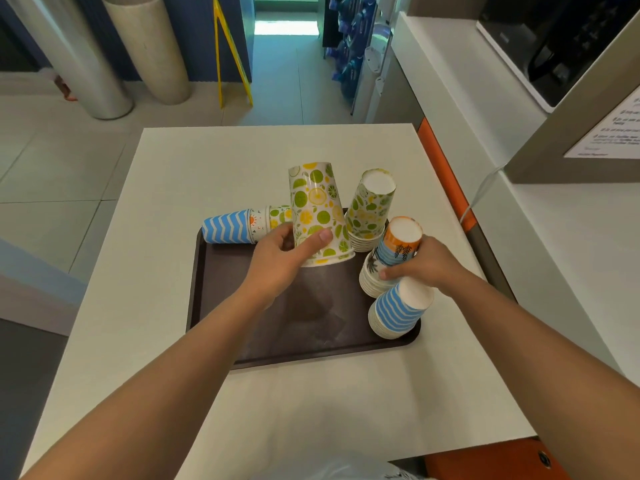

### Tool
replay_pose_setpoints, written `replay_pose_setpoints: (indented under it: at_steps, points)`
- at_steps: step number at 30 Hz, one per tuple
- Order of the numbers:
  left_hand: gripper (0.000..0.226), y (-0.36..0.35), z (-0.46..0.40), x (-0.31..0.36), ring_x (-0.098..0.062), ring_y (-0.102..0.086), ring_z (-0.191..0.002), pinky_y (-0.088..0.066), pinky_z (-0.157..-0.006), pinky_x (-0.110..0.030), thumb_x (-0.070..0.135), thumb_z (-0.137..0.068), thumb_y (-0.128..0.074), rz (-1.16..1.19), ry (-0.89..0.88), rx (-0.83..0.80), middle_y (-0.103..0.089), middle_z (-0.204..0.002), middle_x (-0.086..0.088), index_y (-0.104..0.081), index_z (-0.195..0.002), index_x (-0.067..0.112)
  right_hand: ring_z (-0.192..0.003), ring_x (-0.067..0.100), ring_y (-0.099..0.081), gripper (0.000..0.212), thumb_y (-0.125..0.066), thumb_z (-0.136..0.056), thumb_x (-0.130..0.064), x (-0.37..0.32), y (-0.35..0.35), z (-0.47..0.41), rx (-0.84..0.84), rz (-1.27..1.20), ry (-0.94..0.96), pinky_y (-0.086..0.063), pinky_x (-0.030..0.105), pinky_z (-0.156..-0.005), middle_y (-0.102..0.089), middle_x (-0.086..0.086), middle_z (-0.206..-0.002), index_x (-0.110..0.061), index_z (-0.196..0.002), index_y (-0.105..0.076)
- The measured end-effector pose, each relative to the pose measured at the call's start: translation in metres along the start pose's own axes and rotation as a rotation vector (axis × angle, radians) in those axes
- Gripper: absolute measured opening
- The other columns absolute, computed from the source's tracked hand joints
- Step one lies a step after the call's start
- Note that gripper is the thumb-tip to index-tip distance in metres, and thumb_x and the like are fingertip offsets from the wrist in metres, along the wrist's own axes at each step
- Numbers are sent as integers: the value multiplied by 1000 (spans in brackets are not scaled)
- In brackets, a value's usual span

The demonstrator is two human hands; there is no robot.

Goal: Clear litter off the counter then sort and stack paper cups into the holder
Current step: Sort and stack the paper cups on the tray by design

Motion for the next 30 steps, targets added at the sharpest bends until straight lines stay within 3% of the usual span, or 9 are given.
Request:
replay_pose_setpoints:
  at_steps: [3, 6, 12, 15, 19, 24, 30]
  points:
    - [53, -4, -19, 14, -1, -70, -93, -56, -81, -21, 46, -73, -80, -36, -63, 99, -74, -104, 11, -67, -115, 17, -100, 14, -64, 61, -92, -58, -30, 0, -1, 0, -113, -110, -16, -52, 33, -88, -70, -5, -107, -25, -112, -65]
    - [64, -16, -45, 31, -2, -68, -99, -57, -86, -28, 54, -65, -82, -89, -162, 171, -71, -109, 11, -63, -116, 21, -98, 9, -64, 62, -91, -59, -34, 0, 3, -1, -118, -146, 21, -51, 25, -79, -70, -8, -106, -28, -115, -63]
    - [72, -64, -87, 50, -6, -60, -108, -49, -89, -19, 41, -65, -88, -303, -317, 126, -63, -120, 10, -54, -124, 19, -96, 5, -64, 58, -89, -64, -22, 1, 14, -5, -110, -176, 64, -48, 19, -75, -69, -11, -103, -25, -115, -62]
    - [76, -80, -103, 40, -11, -59, -113, -46, -87, -20, 38, -65, -89, -448, -279, 26, -62, -124, 4, -51, -128, 16, -96, 6, -64, 55, -89, -64, -21, 1, 16, -7, -147, -166, 69, -49, 19, -74, -70, -10, -103, -25, -113, -64]
    - [75, -82, -115, 15, -11, -59, -106, -38, -70, -11, 41, -65, -88, -612, -147, -14, -63, -122, 5, -53, -127, 17, -98, 6, -65, 56, -88, -65, -22, 2, 20, -13, -163, -182, 80, -49, 17, -75, -71, -9, -105, -24, -116, -63]
    - [76, -73, -129, 1, -18, -65, -106, -55, -89, -37, 53, -63, -85, -599, -63, 71, -67, -120, 1, -57, -123, 15, -96, 4, -65, 50, -88, -66, -24, 8, 25, -20, -150, -216, 71, -51, 22, -82, -71, -10, -103, -25, -110, -65]
    - [72, -81, -145, 29, -12, -65, -100, -54, -78, -23, 57, -66, -81, -516, -77, 63, -67, -118, 4, -60, -122, 16, -99, 8, -65, 56, -88, -66, -27, 10, 26, -28, -186, -205, 61, -51, 23, -81, -71, -9, -107, -25, -116, -64]
Point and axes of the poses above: each hand's wrist, its own z-axis away from the middle knuckle, its own y-axis out of the back of the hand, x = y × z, the point moved 2 cm from there along -z, towards the middle knuckle
